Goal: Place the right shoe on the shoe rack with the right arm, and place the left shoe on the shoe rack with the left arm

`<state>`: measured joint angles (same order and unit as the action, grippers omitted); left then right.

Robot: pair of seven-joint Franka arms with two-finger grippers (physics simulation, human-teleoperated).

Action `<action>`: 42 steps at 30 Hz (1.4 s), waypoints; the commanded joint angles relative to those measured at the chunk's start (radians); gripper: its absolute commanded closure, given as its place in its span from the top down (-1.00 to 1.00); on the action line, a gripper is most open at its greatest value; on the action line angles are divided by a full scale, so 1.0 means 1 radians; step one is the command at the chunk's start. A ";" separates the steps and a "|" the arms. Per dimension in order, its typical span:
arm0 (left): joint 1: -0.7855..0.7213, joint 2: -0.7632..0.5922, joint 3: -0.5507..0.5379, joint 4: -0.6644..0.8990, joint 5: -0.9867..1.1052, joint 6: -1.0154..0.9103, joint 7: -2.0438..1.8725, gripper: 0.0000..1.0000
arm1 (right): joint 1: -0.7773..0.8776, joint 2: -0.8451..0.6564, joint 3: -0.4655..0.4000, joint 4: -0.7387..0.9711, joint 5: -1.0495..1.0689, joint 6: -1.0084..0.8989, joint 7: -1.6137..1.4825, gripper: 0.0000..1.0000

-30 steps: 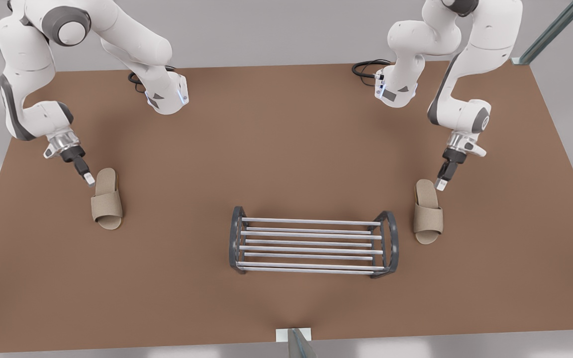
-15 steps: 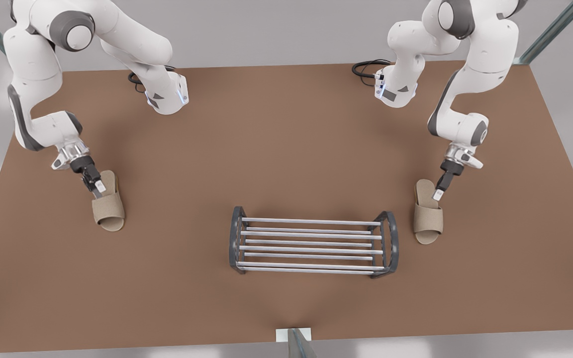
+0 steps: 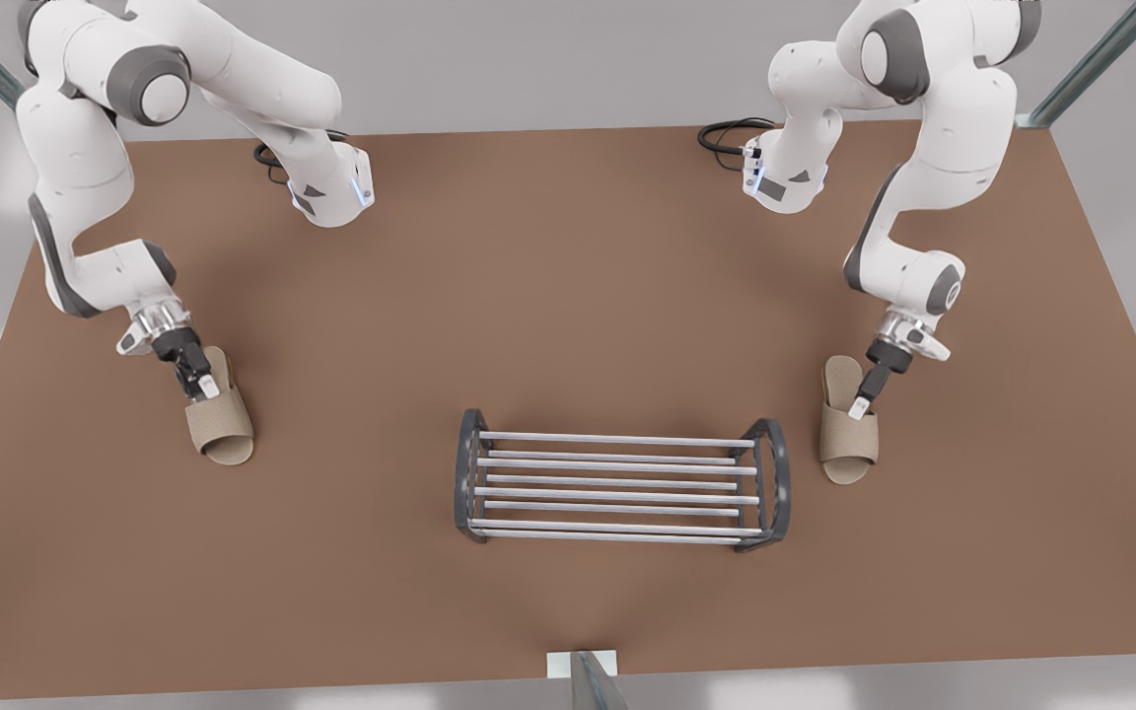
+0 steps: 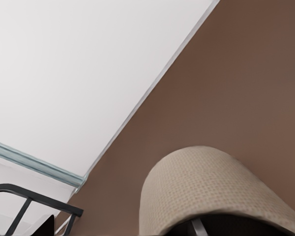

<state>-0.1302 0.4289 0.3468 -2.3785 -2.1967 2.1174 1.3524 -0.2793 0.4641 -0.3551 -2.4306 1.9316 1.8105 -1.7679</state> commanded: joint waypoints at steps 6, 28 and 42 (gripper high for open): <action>0.007 0.027 -0.012 0.036 -0.002 -0.001 -0.015 1.00 | 0.020 0.027 0.010 0.012 0.059 -0.037 -0.076 0.87; 0.007 0.048 -0.025 0.053 0.003 0.001 -0.013 -0.27 | 0.012 0.025 0.007 0.022 0.067 -0.039 -0.077 0.39; -0.086 -0.470 -0.220 0.082 0.014 0.553 -0.275 -0.46 | 0.012 0.039 0.007 0.025 0.073 -0.037 -0.096 0.13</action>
<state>-0.2054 -0.0082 0.1376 -2.2967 -2.1829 2.4358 1.2662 -0.2669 0.5042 -0.3482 -2.4056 2.0022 1.7755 -1.8464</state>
